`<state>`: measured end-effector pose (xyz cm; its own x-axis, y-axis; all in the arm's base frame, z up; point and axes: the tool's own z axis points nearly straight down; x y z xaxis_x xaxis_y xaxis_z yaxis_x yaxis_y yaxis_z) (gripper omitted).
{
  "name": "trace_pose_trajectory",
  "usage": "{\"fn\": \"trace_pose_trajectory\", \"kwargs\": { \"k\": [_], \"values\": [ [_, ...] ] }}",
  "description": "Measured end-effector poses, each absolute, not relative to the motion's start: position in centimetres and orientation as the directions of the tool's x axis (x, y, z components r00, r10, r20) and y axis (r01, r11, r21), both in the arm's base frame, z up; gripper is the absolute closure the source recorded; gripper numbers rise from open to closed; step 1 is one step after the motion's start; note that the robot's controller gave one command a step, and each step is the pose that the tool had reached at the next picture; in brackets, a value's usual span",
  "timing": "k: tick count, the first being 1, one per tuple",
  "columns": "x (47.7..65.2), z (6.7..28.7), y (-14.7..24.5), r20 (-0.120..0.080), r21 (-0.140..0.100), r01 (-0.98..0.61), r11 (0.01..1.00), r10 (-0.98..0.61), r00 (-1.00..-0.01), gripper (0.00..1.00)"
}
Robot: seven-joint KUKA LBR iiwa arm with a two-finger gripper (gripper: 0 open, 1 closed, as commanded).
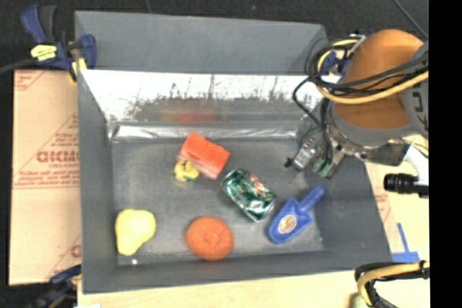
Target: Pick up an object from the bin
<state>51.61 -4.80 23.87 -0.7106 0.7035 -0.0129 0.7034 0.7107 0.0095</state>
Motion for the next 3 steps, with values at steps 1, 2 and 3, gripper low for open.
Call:
{"fn": "trace_pose_trajectory", "kwargs": {
  "k": [1, 2, 3],
  "values": [
    [52.0, 22.6, -2.7, -0.007, 0.008, 0.743, 0.669, 0.743, -0.669, 1.0],
    [54.0, 16.3, -5.7, -0.015, 0.01, 0.579, 0.815, 0.579, -0.815, 1.0],
    [58.7, 18.4, -0.7, -0.016, 0.011, 0.607, 0.795, 0.607, -0.795, 1.0]
  ]
}}
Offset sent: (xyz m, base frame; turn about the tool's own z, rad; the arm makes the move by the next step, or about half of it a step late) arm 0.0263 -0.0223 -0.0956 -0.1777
